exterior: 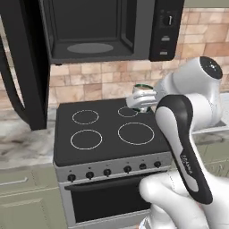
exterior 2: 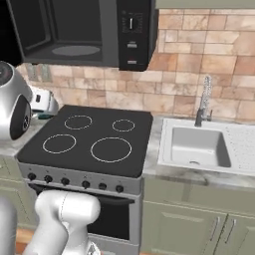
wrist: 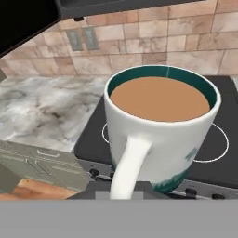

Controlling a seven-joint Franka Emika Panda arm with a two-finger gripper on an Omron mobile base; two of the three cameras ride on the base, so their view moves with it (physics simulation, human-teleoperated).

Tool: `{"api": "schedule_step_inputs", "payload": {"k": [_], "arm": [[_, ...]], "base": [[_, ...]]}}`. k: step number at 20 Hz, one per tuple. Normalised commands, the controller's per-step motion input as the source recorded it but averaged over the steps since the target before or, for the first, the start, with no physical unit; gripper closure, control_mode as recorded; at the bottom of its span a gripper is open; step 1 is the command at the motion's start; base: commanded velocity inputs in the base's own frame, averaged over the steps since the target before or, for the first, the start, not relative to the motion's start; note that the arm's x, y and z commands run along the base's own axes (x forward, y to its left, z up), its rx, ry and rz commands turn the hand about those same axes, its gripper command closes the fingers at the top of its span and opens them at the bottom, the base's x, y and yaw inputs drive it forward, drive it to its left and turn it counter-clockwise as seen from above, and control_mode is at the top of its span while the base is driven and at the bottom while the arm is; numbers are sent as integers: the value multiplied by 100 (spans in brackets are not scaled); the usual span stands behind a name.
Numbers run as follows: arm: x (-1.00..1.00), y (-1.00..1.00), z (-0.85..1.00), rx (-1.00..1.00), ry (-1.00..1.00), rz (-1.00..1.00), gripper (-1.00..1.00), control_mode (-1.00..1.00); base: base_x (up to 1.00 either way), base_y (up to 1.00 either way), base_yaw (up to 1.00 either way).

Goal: Pick the cup of tea, navigate to the dining table, and place it on the saucer.

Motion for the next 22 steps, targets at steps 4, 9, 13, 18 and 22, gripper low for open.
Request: {"api": "schedule_step_inputs", "payload": {"k": [4,9,13,18,22], "arm": [[0,0,0,0,0,0,100,100],[0,0,0,0,0,0,100,100],[0,0,0,0,0,0,100,100],[0,0,0,0,0,0,100,100],[0,0,0,0,0,0,100,100]], "base": [[-47,-4,-55],[0,11,-95],[0,17,-100],[0,17,-100],[0,17,-100]]}}
